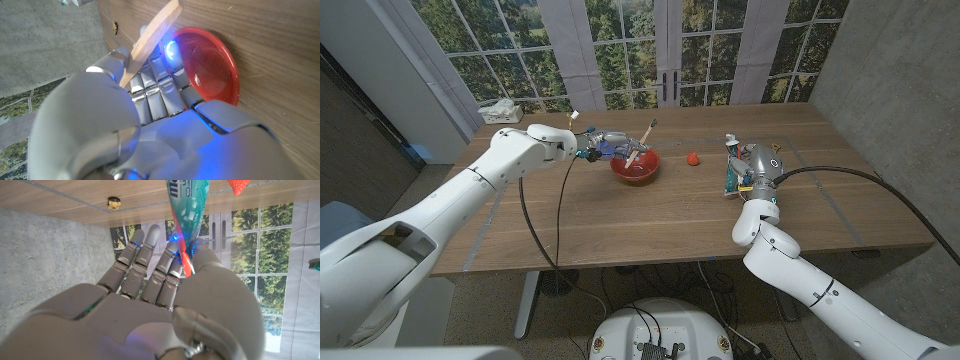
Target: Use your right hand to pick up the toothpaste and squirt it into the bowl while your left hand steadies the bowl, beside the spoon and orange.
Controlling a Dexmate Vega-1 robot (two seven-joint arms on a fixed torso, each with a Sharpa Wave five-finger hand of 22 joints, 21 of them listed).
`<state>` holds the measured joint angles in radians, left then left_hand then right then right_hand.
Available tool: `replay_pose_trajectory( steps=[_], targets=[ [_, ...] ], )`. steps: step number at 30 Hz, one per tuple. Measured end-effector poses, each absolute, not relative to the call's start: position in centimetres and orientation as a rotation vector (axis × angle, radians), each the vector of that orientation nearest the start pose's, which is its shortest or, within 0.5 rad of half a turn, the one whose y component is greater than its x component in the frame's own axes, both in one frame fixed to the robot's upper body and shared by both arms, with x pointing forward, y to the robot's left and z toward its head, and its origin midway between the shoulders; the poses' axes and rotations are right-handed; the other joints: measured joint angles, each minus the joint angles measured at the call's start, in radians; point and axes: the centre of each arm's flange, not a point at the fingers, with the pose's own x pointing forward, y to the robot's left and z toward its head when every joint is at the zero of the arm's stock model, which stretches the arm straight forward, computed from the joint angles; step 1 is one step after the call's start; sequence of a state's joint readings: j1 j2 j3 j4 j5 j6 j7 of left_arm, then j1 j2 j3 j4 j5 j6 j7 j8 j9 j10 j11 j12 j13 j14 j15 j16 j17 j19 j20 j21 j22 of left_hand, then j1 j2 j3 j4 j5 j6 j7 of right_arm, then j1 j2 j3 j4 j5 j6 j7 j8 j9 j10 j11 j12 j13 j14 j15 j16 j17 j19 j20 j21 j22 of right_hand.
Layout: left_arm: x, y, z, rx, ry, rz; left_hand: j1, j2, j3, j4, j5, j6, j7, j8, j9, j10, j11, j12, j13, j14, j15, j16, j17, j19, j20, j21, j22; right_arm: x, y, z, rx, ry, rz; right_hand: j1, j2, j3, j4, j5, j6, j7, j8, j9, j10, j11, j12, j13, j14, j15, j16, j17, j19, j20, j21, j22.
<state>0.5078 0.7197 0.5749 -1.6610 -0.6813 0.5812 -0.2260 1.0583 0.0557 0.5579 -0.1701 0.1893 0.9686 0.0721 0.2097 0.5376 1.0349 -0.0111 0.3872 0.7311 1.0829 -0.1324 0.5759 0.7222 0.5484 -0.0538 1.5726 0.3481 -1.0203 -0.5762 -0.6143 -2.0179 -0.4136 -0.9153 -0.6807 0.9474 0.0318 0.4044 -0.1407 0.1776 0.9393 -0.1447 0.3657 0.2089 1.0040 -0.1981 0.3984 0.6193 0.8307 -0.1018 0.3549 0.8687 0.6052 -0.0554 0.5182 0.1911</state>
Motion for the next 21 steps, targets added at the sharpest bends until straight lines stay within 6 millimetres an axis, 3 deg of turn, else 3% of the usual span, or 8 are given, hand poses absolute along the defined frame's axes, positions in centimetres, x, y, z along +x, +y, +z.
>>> replay_pose_trajectory(
  steps=[21],
  targets=[
    [62.1,20.9,6.7,0.396,-0.121,-0.430,-0.004,0.004,0.000,0.000,-0.001,0.000,0.000,0.002,-0.005,0.000,0.000,-0.015,-0.013,0.000,0.000,-0.003,0.000,0.000,0.000,0.000,0.000,53.4,-22.4,-6.0,-1.024,-0.321,-0.623,0.000,0.000,-0.003,-0.003,0.000,-0.005,0.005,0.000,0.000,0.000,0.000,-0.008,0.004,-0.007,0.000,-0.004,0.000,-0.004,0.004,0.008,0.000]
  ],
)
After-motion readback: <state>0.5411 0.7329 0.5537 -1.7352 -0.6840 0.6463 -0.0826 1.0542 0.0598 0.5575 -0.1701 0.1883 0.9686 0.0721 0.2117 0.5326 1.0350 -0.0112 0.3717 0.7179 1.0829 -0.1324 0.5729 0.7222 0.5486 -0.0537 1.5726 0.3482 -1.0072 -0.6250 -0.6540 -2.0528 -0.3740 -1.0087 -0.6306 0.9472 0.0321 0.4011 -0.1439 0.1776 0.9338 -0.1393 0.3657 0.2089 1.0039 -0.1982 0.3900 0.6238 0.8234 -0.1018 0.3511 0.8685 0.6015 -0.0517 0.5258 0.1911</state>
